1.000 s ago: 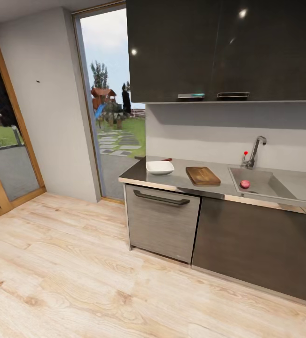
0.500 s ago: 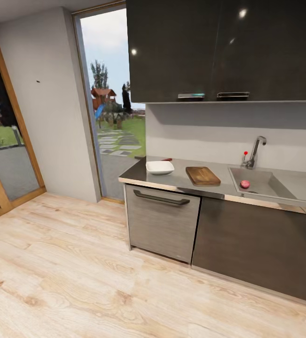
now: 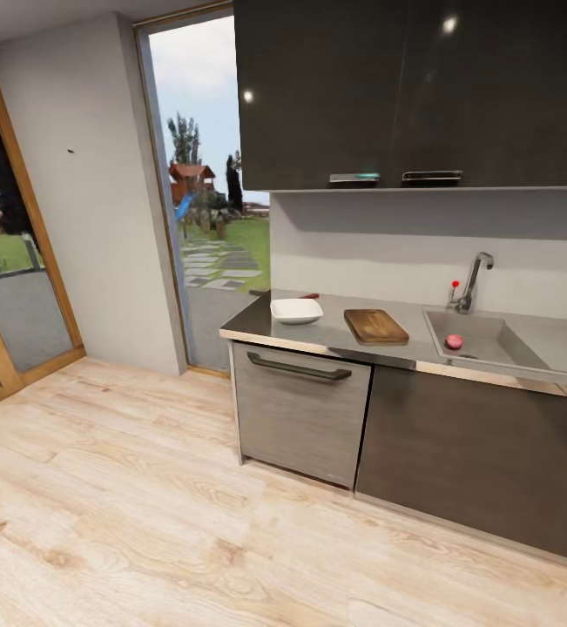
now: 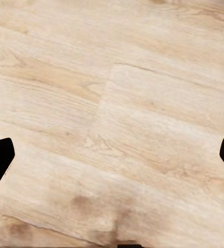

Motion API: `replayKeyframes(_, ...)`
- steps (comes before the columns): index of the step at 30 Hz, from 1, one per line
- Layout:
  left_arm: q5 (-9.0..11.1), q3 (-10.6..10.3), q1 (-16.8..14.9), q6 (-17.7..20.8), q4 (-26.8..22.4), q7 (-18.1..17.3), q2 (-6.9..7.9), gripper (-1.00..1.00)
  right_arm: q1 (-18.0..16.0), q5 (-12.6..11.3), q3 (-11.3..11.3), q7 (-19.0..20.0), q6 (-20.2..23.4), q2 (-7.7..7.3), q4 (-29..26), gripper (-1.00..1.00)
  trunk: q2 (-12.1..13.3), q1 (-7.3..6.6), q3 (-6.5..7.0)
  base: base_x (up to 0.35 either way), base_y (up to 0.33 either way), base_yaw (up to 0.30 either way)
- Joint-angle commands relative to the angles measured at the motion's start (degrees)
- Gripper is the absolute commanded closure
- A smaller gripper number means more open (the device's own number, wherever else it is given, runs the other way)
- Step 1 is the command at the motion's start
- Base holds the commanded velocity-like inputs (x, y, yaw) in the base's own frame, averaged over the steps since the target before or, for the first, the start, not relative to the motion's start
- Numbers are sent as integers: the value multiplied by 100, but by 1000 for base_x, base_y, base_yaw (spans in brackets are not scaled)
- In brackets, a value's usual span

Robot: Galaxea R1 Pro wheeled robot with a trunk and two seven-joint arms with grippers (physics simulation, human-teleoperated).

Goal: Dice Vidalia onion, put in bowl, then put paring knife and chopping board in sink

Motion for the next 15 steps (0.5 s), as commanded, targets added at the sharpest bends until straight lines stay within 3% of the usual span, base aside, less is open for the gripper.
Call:
replayKeyframes(1, -3, 3, 1, -10, -29, -2, 1, -100, -2, 2, 1, -31, -18, 1, -36, -100, -3, 0, -5, 0, 0, 0)
replayKeyframes(3, -7, 2, 1, -10, -73, -5, 11, -100, -2, 2, 4, -58, -30, 1, -112, -100, -3, 0, -5, 0, 0, 0)
replayKeyframes(6, -3, -5, 1, -37, -83, -30, 162, -100, -2, -5, 3, -63, -171, 6, -183, -100, -3, 0, -5, 0, 0, 0)
replayKeyframes(15, 29, 0, 1, -107, -54, -32, 209, -100, -2, -39, -14, -60, -215, 17, -105, -100, -3, 0, -5, 0, 3, -4)
